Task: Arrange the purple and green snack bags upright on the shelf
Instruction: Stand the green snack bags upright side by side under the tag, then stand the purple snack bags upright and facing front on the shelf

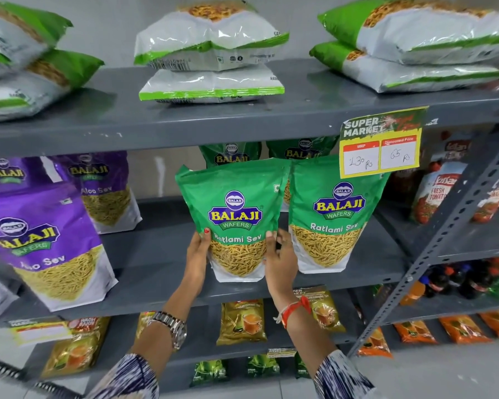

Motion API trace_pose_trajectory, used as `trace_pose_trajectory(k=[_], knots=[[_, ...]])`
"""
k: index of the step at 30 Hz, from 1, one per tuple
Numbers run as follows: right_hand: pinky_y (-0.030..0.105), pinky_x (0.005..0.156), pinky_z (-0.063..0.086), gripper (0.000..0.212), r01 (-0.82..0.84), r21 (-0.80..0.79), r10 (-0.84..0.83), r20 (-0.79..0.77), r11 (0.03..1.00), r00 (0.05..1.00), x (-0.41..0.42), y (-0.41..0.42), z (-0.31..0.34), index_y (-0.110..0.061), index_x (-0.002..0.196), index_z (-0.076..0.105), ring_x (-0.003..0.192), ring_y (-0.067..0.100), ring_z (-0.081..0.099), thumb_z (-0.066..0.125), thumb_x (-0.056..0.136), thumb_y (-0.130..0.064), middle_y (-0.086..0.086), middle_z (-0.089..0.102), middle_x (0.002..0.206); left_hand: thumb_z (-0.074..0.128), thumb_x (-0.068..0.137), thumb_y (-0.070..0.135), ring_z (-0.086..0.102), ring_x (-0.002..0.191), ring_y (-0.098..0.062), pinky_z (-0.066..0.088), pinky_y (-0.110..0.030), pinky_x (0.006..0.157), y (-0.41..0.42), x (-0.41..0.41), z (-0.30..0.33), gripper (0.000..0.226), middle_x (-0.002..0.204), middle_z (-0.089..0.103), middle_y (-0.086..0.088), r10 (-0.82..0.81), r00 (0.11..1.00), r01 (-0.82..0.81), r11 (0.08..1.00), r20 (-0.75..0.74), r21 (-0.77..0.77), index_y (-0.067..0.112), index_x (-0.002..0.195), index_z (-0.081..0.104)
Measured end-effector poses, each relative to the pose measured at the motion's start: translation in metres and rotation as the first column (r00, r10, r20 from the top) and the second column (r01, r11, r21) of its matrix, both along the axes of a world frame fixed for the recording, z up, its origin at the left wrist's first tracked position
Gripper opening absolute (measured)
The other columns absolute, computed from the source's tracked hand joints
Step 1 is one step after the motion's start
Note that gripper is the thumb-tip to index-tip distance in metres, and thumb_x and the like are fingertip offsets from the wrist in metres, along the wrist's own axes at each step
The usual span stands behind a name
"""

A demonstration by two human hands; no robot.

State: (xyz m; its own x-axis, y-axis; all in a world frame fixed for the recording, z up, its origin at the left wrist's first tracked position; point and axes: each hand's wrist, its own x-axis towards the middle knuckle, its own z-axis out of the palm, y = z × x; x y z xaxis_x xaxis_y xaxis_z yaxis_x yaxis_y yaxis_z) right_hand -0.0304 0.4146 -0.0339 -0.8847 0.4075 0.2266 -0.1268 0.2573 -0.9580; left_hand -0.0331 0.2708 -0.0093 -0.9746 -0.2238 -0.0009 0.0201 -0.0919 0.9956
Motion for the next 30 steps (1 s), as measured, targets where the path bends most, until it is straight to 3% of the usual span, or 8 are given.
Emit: trace_pose_trajectory(k=[5, 9, 14, 18, 21, 26, 28, 30], knots=[[0.005, 0.058, 0.041, 0.049, 0.058, 0.008, -0.057, -0.065, 0.998, 0.996, 0.017, -0.002, -0.003, -0.003, 0.113, 0.056, 0.076, -0.005, 0.058, 0.048, 0.090, -0.046, 0.008, 0.058, 0.115, 0.043, 0.090, 0.038, 0.053, 0.117, -0.025, 0.039, -0.048, 0.106, -0.003, 0.001, -0.005, 0.039, 0.123, 0.055, -0.005, 0.117, 0.993, -0.117, 0.993, 0.020, 0.033, 0.018, 0.124, 0.041], [0.010, 0.056, 0.038, 0.019, -0.040, -0.018, 0.038, -0.071, 0.999, 0.997, 0.049, -0.025, -0.021, -0.018, 0.107, 0.051, 0.061, 0.009, 0.052, 0.055, 0.091, -0.027, 0.009, 0.054, 0.103, 0.044, 0.081, 0.050, 0.047, 0.124, -0.020, 0.038, -0.041, 0.106, -0.017, 0.021, -0.013, 0.048, 0.136, 0.047, -0.004, 0.307, 0.949, -0.308, 0.952, -0.072, 0.000, 0.026, 0.123, 0.045], [0.027, 0.067, 0.047, 0.014, -0.298, -0.055, 0.297, -0.023, 0.953, 0.955, 0.076, -0.088, -0.036, -0.032, 0.100, 0.051, 0.074, 0.016, 0.060, 0.055, 0.087, -0.033, 0.001, 0.060, 0.089, 0.045, 0.078, 0.047, 0.054, 0.081, -0.009, 0.044, -0.018, 0.067, -0.072, 0.062, -0.022, 0.028, 0.106, 0.057, -0.004, 0.551, 0.815, -0.554, 0.832, -0.177, 0.040, 0.030, 0.099, 0.053], [0.016, 0.071, 0.046, 0.018, -0.473, -0.048, 0.471, -0.037, 0.880, 0.881, 0.074, -0.144, -0.029, -0.040, 0.097, 0.048, 0.087, 0.015, 0.061, 0.058, 0.087, -0.030, 0.002, 0.063, 0.093, 0.042, 0.088, 0.022, 0.048, 0.080, 0.003, 0.040, -0.017, 0.076, -0.146, 0.085, -0.025, 0.027, 0.097, 0.048, -0.006, 0.744, 0.628, -0.759, 0.651, -0.228, 0.031, 0.004, 0.107, 0.050], [0.015, 0.079, 0.048, 0.025, -0.519, -0.130, 0.521, -0.025, 0.845, 0.854, 0.065, -0.196, -0.017, -0.038, 0.102, 0.049, 0.103, 0.017, 0.059, 0.064, 0.085, -0.026, 0.003, 0.061, 0.106, 0.042, 0.090, 0.010, 0.049, 0.079, 0.013, 0.040, -0.010, 0.076, -0.205, 0.090, -0.021, 0.015, 0.090, 0.045, 0.005, 0.780, 0.581, -0.797, 0.603, -0.231, 0.028, 0.008, 0.104, 0.044], [0.036, 0.110, 0.036, 0.064, -0.615, -0.260, 0.640, 0.014, 0.744, 0.768, 0.043, -0.277, -0.008, -0.023, 0.130, 0.041, 0.122, 0.006, 0.045, 0.071, 0.075, -0.036, -0.006, 0.045, 0.133, 0.037, 0.094, 0.009, 0.040, 0.111, -0.015, 0.043, -0.008, 0.084, -0.272, 0.088, -0.018, 0.038, 0.121, 0.040, -0.009, 0.632, 0.763, -0.635, 0.772, -0.134, 0.022, 0.001, 0.131, 0.030], [0.035, 0.107, 0.042, 0.053, -0.631, -0.363, 0.668, -0.030, 0.686, 0.743, 0.037, -0.293, -0.005, -0.028, 0.121, 0.042, 0.119, 0.008, 0.052, 0.069, 0.075, -0.028, 0.001, 0.050, 0.134, 0.032, 0.096, 0.012, 0.037, 0.121, -0.017, 0.038, -0.001, 0.083, -0.281, 0.083, -0.021, 0.044, 0.137, 0.035, -0.014, 0.537, 0.838, -0.542, 0.840, -0.100, -0.027, 0.001, 0.137, 0.022], [0.022, 0.096, 0.049, 0.049, -0.635, -0.428, 0.680, -0.061, 0.644, 0.731, 0.039, -0.303, -0.006, -0.028, 0.117, 0.043, 0.117, 0.012, 0.055, 0.066, 0.074, -0.031, 0.004, 0.054, 0.131, 0.032, 0.097, 0.018, 0.030, 0.129, -0.014, 0.031, -0.016, 0.101, -0.288, 0.081, -0.025, 0.048, 0.149, 0.024, -0.016, 0.451, 0.892, -0.452, 0.892, -0.039, -0.026, 0.007, 0.141, 0.016]])
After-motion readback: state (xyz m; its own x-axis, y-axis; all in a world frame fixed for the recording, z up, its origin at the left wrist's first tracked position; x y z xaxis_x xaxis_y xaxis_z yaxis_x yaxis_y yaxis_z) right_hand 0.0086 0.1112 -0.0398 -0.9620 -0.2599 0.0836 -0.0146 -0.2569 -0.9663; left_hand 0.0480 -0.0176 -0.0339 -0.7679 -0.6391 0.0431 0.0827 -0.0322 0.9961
